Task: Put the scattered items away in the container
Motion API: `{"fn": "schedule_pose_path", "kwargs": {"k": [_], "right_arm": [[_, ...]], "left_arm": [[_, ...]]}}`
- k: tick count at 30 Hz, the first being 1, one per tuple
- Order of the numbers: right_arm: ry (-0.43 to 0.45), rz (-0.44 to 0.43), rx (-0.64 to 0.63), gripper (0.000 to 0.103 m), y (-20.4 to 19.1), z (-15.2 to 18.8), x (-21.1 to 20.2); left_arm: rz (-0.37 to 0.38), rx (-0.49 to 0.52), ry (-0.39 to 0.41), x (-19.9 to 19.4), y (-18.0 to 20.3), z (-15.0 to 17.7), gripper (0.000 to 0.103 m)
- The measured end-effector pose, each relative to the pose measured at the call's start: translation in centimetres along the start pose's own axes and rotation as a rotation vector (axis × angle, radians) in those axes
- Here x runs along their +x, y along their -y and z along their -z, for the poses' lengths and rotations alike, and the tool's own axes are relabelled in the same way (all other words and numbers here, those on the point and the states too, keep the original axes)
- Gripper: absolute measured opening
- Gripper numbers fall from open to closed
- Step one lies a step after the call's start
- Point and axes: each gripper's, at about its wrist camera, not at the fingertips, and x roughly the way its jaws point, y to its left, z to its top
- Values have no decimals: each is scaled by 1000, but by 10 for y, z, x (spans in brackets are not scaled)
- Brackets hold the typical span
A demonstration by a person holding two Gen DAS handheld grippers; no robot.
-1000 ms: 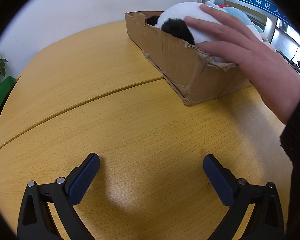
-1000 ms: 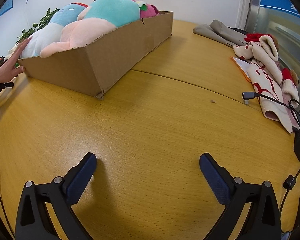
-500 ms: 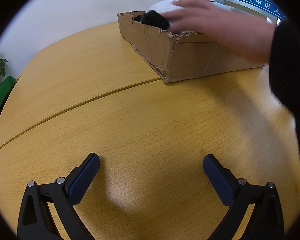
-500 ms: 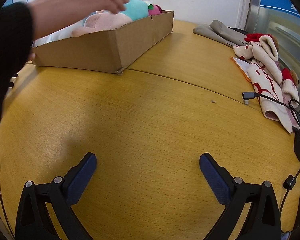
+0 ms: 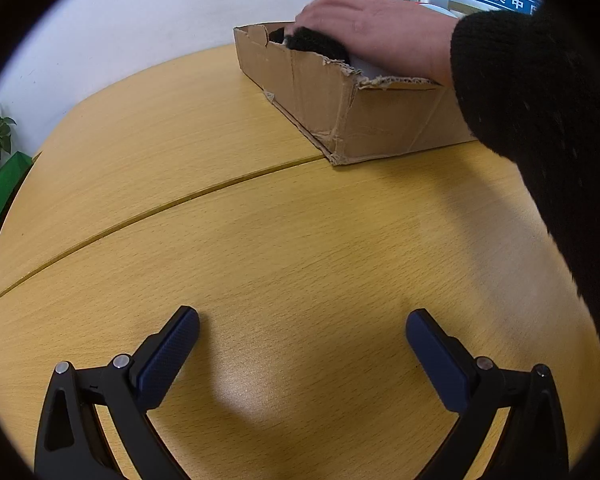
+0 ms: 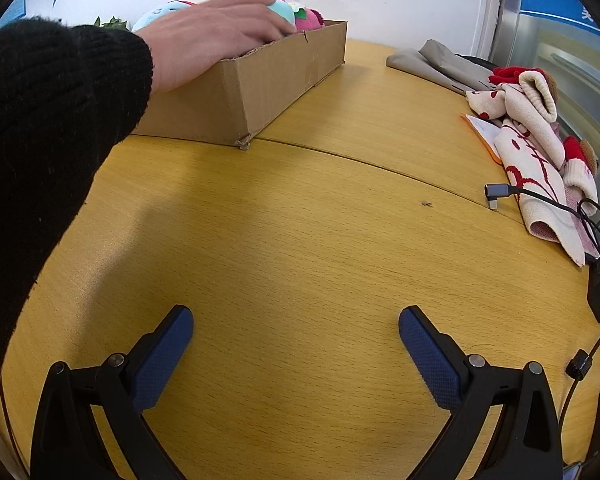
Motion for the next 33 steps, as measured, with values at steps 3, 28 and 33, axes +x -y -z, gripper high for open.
{"fn": "schedule_pose_path", "kwargs": {"k": [3,28,33], "right_arm": [[0,0,0,103,0,0,0],[2,5,7,103,-2,1,-2],[1,28,34,103,3,2,-4]], "left_arm": [[0,0,0,0,0,0,103],[-4,-4,0,0,0,1,103],[-9,-14,1,-1,-2,2,103]]}}
